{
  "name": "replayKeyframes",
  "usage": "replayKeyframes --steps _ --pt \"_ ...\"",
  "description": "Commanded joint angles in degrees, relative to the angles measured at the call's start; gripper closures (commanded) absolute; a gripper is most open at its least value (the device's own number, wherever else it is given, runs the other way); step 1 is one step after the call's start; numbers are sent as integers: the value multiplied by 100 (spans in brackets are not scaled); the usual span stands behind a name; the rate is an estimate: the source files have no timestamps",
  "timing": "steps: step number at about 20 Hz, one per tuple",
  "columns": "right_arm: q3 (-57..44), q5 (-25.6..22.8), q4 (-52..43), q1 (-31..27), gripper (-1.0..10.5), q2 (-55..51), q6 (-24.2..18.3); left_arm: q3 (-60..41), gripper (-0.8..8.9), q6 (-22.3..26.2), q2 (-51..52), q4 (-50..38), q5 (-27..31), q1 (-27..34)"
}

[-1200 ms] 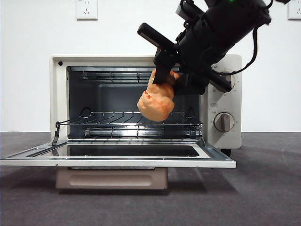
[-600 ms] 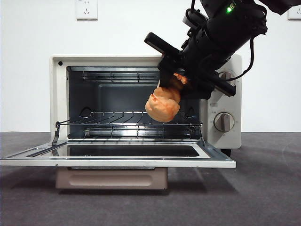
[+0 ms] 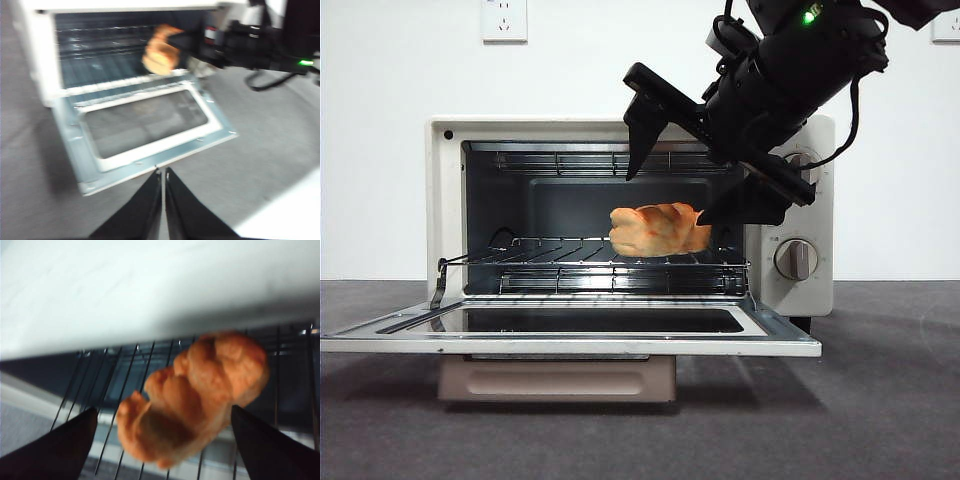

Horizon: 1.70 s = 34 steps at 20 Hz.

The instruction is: The left arm flap open the oven, the right arm pick bread and place it into oven, the left arm flap close the oven

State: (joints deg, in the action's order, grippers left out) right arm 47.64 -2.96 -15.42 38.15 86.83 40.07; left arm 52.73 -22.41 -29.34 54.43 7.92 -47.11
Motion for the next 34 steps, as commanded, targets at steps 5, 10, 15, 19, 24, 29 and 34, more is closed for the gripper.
replayKeyframes --steps 5,10,15,19,24,29,34 --pt "103 365 1670 236 519 -1215 -234 111 798 96 -616 179 -7 282" --pt "103 1113 3154 238 519 -2643 -815 111 798 531 -1255 -138 -1102 984" --pt "103 1110 4658 238 519 -4098 -1204 109 799 721 -2068 -745 -2695 2444" --pt "103 1054 5729 238 519 -5099 -1270 -90 799 623 -2671 -1403 -4013 3622" --pt "103 1043 6341 232 519 -6105 -1198 -1158 799 157 -2837 -2393 -4358 4503" --pt "103 1040 6373 232 519 -6531 -1086 -2398 799 -372 -2848 -3309 -4522 5084" --pt "103 1036 6371 232 519 -6526 -1058 -3180 799 -387 -3047 -3630 -4529 5294"
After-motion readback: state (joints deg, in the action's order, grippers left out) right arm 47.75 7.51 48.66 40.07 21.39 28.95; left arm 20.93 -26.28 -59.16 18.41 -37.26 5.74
